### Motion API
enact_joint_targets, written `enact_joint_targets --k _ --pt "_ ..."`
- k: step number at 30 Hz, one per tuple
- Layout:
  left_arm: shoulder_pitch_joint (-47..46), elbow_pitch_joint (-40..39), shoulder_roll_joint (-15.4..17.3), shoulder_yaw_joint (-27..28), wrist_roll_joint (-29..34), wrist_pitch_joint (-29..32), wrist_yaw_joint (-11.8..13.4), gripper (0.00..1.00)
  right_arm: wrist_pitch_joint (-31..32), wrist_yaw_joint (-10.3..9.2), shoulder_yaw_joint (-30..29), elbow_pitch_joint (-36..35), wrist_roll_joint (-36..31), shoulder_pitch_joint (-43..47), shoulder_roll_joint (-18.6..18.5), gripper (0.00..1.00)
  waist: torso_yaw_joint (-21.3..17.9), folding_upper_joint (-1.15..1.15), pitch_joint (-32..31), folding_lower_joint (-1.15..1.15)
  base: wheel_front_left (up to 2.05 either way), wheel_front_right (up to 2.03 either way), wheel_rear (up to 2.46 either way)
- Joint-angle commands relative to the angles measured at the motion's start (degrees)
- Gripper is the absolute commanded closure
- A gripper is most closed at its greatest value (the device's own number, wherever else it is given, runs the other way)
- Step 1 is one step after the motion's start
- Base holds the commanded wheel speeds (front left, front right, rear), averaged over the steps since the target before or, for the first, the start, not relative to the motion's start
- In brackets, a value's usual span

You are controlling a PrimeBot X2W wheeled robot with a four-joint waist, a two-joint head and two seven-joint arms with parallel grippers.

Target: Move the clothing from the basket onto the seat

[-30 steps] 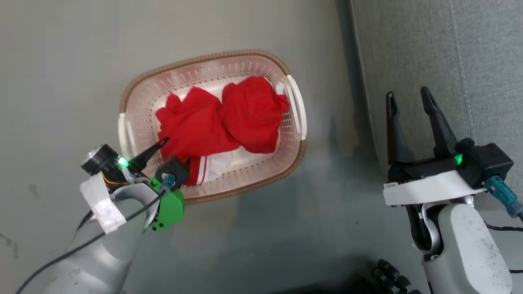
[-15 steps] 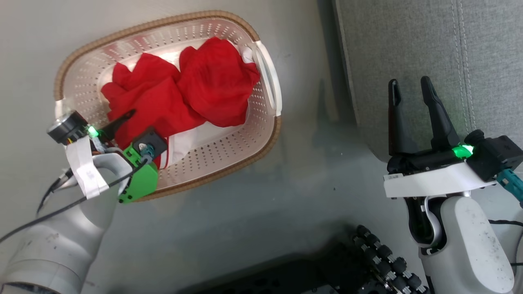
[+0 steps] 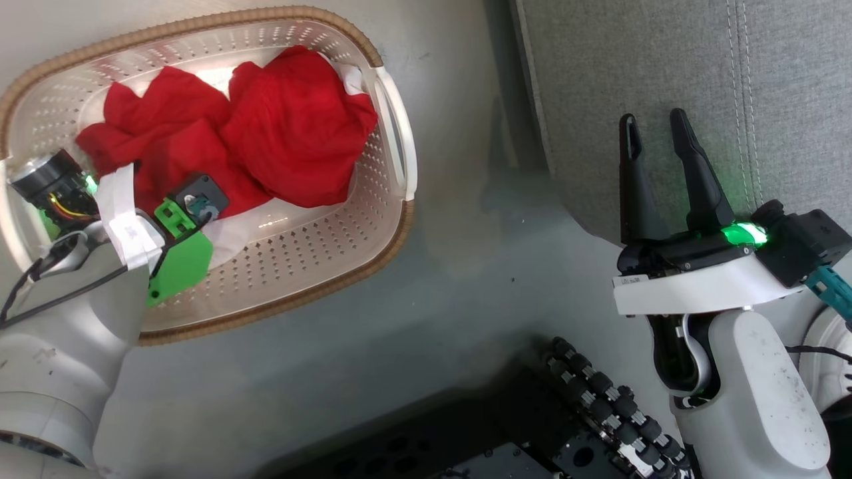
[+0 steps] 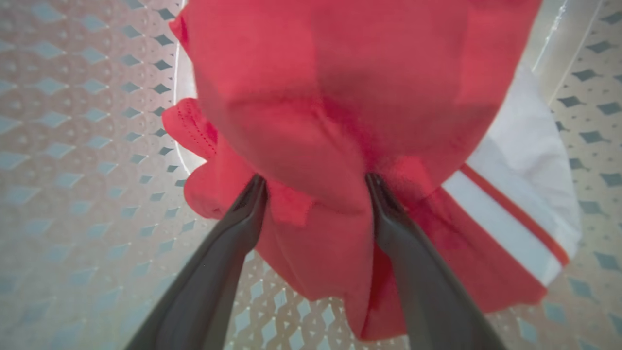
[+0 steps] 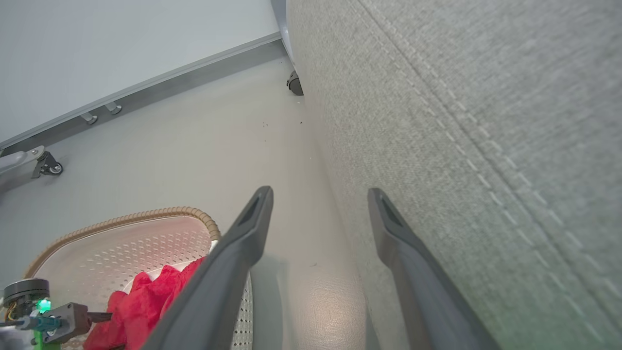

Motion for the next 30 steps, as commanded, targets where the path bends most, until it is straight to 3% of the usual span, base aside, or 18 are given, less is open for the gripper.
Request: enact_joint_targets --k 1,11,19,20,21,30 --pt "-1.5 0.3 0.8 -0.8 0.6 1.5 -0.4 0.0 -0.2 0.0 0.2 0.2 1.0 -0.6 -0.1 0.0 -1.1 0.0 1.3 -0.01 0.0 0.0 0.0" --pt "-3.8 0.7 0.4 -2.7 0.0 12.4 -1.9 0.0 0.0 0.09 2.7 -1.1 1.9 -0.1 -0.1 0.0 -1.9 0.0 3.7 -0.01 0.0 0.0 0.0" --pt "-4.1 0.8 -0.4 -3.7 -2.8 16.2 -2.4 0.0 0.0 0.09 2.7 -1.9 2.2 0.8 -0.1 0.0 -1.9 0.0 4.5 -0.01 0.0 0.0 0.0" --pt "-3.8 0.8 -0.4 -4.2 -4.0 17.5 -2.4 0.64 0.0 0.09 2.9 -1.9 2.3 0.8 -0.1 0.0 -2.0 0.0 4.6 -0.01 0.0 0.0 0.0" --pt "-3.7 0.9 -0.3 -4.5 -4.6 17.7 -2.5 1.0 0.0 0.09 2.9 -1.8 2.3 0.8 -0.1 0.0 -2.0 0.0 4.6 -0.01 0.0 0.0 0.0" --pt "-4.4 0.8 1.4 -7.4 -8.9 17.2 -2.4 1.0 0.0 0.09 3.4 -1.3 2.1 -1.6 -0.1 0.0 -2.4 0.0 3.7 -0.01 0.0 0.0 0.0"
